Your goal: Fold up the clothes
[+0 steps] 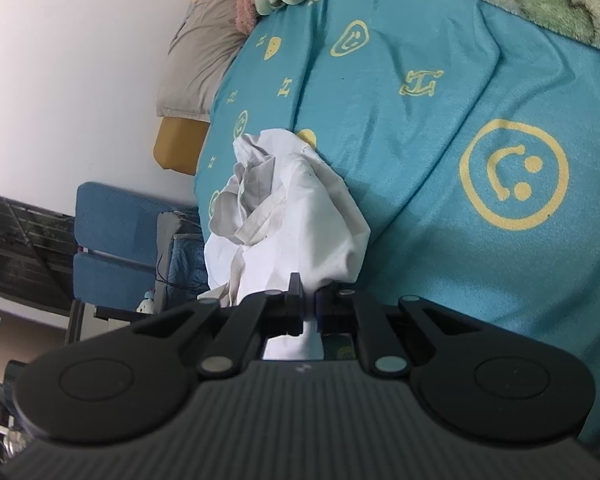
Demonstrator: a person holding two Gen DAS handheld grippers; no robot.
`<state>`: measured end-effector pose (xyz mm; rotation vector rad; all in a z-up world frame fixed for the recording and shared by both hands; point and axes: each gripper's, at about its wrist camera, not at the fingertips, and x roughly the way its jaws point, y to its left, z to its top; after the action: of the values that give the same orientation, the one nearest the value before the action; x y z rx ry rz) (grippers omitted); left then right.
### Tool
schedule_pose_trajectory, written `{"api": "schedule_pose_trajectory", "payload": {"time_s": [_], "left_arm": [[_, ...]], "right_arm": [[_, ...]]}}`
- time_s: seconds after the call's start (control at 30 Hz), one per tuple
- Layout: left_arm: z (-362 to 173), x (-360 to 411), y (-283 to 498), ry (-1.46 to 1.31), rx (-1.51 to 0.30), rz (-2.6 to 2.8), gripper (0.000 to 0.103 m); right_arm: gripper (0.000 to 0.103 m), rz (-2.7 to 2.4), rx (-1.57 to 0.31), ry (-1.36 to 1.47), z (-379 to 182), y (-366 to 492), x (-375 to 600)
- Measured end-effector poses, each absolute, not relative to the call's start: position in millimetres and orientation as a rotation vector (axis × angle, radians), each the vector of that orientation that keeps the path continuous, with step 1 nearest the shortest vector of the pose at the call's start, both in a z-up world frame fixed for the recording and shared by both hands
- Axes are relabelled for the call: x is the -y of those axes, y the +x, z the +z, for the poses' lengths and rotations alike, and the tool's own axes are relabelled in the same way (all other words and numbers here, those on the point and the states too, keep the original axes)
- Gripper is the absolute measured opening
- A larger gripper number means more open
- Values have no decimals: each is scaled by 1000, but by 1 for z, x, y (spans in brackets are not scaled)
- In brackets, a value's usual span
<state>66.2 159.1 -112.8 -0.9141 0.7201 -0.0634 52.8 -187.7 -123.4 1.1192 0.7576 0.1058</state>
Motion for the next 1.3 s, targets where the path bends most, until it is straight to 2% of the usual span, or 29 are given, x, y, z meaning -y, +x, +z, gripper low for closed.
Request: {"api": "schedule_pose_trajectory", "payload": {"time_s": [0.23,0.5,0.63,0.8,0.93,1.1,1.3], "left_arm": [[-49,-150,37,-769,-578,-131,6],[6,-125,-33,-640,-497,-203,5],[23,-116,-86,-575,-519,-230,5],[31,-121,-125,-635,-573,-238,6],[34,-121,-99,-569,-563,-182,7],[27,-113,-6,-458,-612,-78,7],[-4,-120,96,-379,-704,-26,8]], "right_arm": [[8,160,-664,1077,-87,33,189],[8,208,-544,1066,-44,-31,199],[8,224,-483,1048,-28,-84,205],[8,224,-495,1031,-22,-116,208],[9,186,-485,950,-15,-85,197],[9,110,-506,828,-9,14,167],[10,59,-595,805,-35,105,151]]}}
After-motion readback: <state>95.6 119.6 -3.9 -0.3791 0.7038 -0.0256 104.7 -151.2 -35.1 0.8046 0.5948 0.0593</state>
